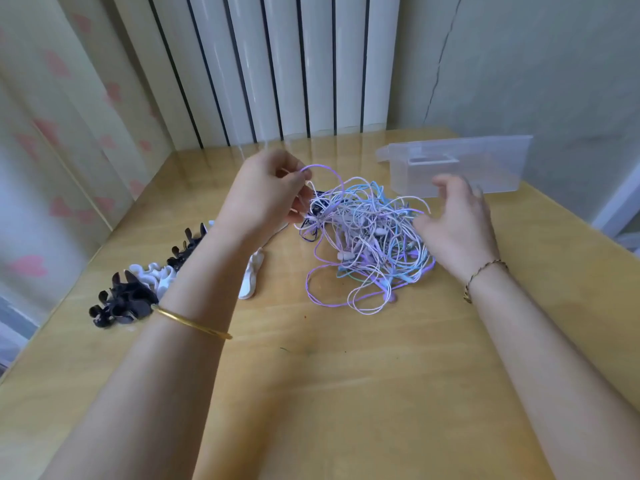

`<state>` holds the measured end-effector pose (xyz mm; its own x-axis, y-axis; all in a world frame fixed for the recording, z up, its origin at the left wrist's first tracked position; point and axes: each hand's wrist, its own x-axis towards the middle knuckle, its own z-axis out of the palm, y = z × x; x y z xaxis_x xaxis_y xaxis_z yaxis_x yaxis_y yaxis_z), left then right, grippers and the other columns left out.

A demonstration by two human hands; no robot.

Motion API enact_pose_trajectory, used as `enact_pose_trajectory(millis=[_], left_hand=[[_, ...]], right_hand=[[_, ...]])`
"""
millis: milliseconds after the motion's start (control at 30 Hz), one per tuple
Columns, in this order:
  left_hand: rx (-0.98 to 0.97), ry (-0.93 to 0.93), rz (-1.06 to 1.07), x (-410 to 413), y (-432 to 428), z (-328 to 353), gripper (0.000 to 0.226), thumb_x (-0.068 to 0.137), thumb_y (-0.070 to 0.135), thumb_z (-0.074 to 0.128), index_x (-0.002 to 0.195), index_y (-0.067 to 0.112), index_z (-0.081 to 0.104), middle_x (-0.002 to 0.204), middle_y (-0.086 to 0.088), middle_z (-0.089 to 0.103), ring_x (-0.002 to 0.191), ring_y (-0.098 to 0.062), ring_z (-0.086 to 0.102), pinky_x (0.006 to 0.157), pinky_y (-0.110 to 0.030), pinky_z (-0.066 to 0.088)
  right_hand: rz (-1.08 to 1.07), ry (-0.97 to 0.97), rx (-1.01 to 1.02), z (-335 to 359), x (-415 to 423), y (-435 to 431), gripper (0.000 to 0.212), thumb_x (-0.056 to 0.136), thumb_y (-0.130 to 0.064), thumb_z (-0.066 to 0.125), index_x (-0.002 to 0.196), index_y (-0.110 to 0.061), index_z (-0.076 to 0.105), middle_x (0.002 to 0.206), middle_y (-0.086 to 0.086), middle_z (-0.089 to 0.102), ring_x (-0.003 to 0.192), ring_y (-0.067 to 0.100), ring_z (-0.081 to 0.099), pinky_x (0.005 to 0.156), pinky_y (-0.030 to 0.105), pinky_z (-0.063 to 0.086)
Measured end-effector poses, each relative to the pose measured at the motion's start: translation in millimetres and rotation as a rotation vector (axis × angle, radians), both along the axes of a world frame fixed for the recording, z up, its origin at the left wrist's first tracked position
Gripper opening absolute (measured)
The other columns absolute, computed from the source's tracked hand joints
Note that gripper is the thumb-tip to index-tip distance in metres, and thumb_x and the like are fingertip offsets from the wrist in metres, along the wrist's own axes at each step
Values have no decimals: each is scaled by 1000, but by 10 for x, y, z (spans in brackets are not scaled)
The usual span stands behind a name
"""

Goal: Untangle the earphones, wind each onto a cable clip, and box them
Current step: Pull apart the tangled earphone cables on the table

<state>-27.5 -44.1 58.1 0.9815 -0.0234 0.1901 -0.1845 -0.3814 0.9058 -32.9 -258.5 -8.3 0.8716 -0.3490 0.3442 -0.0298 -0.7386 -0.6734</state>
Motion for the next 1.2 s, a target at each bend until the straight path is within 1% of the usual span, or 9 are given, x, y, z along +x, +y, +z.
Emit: enact_pose_trajectory(millis=[133, 300, 467, 567, 767, 900, 1000, 1100, 1200], left_hand=[[-178, -26, -67, -44, -41, 63, 17, 91, 3, 52, 79, 13, 59, 70, -3, 56, 59, -13, 53, 59, -24, 51], [-166, -28, -297, -76, -35, 73, 13, 83, 4, 65, 76, 15, 69, 73, -6, 58, 65, -13, 53, 69, -29, 48], [-23, -74, -313, -95, -60, -1, 14, 85, 3, 66, 81, 15, 70, 71, 3, 68, 69, -11, 58, 68, -25, 51], [-86, -40, -347, -52, -38, -42, 19, 83, -2, 66, 87, 16, 68, 83, -5, 68, 74, -13, 60, 72, -25, 52], [540, -144, -168, 228, -29, -445, 39, 71, 10, 77, 104, 14, 56, 105, -9, 54, 97, -23, 51, 84, -29, 43], [575, -183, -120, 304, -121, -649, 27, 78, 6, 67, 104, 10, 62, 106, -11, 53, 96, -30, 56, 87, -36, 45], [566, -221, 3, 348, -132, -630, 22, 81, 1, 56, 98, 10, 68, 101, -11, 65, 94, -29, 59, 76, -28, 39], [502, -224, 87, 391, -97, -574, 20, 88, 7, 56, 101, 9, 70, 100, -10, 70, 96, -29, 61, 70, -27, 36], [459, -232, 136, 437, -89, -521, 19, 88, 9, 55, 98, 12, 71, 100, -7, 71, 95, -26, 61, 68, -24, 36]], right_hand=[[147, -311, 49, 186, -152, 195, 51, 71, -6, 54, 121, -16, 56, 121, 4, 54, 113, 24, 51, 96, 27, 40], [634, -249, 450, 389, -256, 436, 24, 78, -40, 60, 100, -32, 58, 104, -9, 65, 98, 2, 60, 86, 17, 46], [537, -267, 344, 302, -222, 493, 16, 90, -22, 60, 76, -24, 52, 77, -2, 62, 66, 10, 65, 65, 28, 50], [496, -260, 350, 296, -216, 503, 18, 92, -20, 55, 77, -13, 52, 80, 13, 64, 74, 22, 65, 68, 38, 51], [634, -145, 1174, 513, -283, 545, 27, 102, -14, 37, 76, -10, 45, 78, 14, 67, 83, 31, 67, 84, 43, 54], [621, -74, 1429, 595, -290, 556, 29, 100, -15, 38, 72, -12, 39, 54, 2, 41, 41, 14, 39, 51, 29, 52], [389, -99, 866, 611, -284, 447, 20, 93, -14, 47, 75, -18, 41, 56, 0, 43, 37, 7, 28, 38, 18, 25], [175, 14, -216, 583, -327, 348, 10, 87, -33, 60, 89, -26, 53, 78, -3, 57, 71, 15, 56, 59, 26, 37], [98, 211, -688, 613, -395, 374, 24, 88, -48, 58, 86, -24, 57, 93, -2, 65, 96, 24, 59, 64, 26, 32]])
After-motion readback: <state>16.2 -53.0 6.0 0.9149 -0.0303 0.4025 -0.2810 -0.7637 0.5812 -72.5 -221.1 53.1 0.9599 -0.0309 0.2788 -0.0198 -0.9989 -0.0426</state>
